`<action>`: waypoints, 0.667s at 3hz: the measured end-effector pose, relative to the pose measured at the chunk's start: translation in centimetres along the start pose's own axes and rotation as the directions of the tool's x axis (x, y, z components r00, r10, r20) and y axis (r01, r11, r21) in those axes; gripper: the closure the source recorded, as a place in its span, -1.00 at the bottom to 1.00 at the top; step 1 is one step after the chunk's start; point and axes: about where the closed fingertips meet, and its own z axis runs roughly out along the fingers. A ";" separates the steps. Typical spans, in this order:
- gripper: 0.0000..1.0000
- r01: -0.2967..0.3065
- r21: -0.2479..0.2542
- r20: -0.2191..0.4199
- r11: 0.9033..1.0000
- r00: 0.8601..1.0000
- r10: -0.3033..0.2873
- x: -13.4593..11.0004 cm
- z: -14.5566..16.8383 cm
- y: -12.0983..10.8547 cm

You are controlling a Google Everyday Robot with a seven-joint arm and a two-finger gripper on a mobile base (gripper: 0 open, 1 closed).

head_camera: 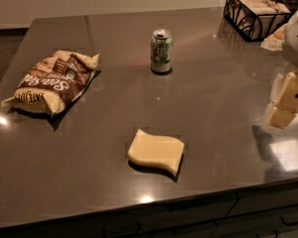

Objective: Move 7up can near sponge

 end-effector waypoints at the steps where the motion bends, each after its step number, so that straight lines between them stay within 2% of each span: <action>1: -1.00 0.000 0.000 0.000 1.000 1.000 0.000 0.0 0.0 0.0; 2: -1.00 -0.013 -0.002 -0.002 1.000 1.000 0.013 -0.4 -0.1 -0.3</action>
Offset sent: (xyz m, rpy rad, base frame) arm 0.0097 0.0062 0.0024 0.0056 0.0367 -0.0344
